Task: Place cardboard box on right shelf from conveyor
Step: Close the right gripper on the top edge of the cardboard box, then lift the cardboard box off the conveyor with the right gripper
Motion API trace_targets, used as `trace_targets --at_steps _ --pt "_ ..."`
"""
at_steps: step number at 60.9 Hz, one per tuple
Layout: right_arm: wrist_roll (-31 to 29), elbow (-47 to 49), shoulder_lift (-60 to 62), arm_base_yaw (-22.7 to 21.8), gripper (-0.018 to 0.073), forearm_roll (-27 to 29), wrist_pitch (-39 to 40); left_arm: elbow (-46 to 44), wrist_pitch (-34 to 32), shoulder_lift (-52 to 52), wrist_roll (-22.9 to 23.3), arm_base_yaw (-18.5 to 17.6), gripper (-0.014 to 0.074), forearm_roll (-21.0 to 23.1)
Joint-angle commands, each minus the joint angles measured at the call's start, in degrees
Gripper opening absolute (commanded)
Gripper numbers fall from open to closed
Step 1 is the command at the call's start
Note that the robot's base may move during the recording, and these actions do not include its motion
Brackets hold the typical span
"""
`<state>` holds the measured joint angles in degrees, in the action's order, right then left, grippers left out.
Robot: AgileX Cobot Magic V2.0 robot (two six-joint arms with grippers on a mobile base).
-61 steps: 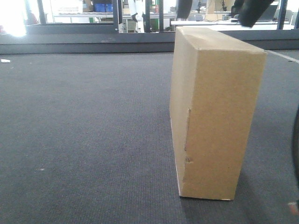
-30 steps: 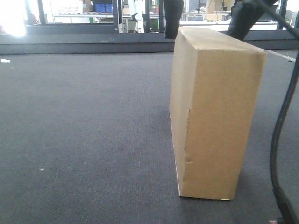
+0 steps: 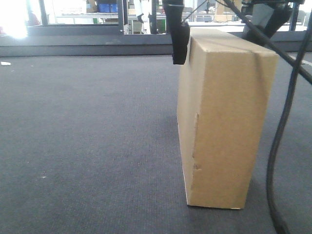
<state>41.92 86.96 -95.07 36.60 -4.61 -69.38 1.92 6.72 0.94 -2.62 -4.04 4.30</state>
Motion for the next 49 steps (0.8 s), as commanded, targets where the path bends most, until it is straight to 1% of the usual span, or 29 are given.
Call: trace_targets --at_steps 1,6,11,13,19,20,23,26,31,35,43,49 --pt "0.1 1.9 2.3 -0.1 0.0624 -0.5 0.6 0.3 -4.8 0.3 0.0 -0.2 -0.0116 0.5" --pt "0.1 1.9 2.3 -0.1 0.0619 -0.5 0.5 0.3 -4.8 0.3 0.0 -0.2 -0.0116 0.5" --pt "0.1 1.9 2.3 -0.1 0.0564 -0.3 0.1 0.3 -4.8 0.3 0.0 -0.2 -0.0116 0.5" --pt "0.1 1.9 2.3 -0.1 0.051 -0.3 -0.3 0.3 -4.8 0.3 0.0 -0.2 -0.0116 0.5" --pt "0.1 1.9 2.3 -0.1 0.0297 -0.3 -1.1 0.3 -4.8 0.3 0.0 -0.2 -0.0116 0.5" --pt "0.1 1.9 2.4 -0.1 0.0244 -0.3 -1.1 0.3 -4.8 0.3 0.0 -0.2 -0.0116 0.5" --pt "0.1 1.9 2.7 -0.1 0.0131 -0.3 -0.9 0.3 -4.8 0.3 0.0 -0.2 -0.0116 0.5" --pt "-0.2 1.9 3.2 -0.1 0.0046 -0.3 -0.2 0.3 -4.8 0.3 0.0 -0.2 -0.0116 0.5" --pt "-1.9 1.9 4.7 -0.5 0.0052 0.0 0.8 0.3 -4.8 0.3 0.0 -0.2 -0.0116 0.5" --pt "-4.8 1.9 5.9 -1.3 0.0049 0.5 0.9 0.3 -4.8 0.3 0.0 -0.2 -0.0116 0.5" --pt "-13.1 1.9 9.2 -4.1 0.0049 3.0 2.2 0.3 -4.8 0.3 0.0 -0.2 -0.0116 0.5" --pt "-19.3 1.4 12.4 -7.6 0.0049 5.1 5.5 0.3 -4.8 0.3 0.0 -0.2 -0.0116 0.5"
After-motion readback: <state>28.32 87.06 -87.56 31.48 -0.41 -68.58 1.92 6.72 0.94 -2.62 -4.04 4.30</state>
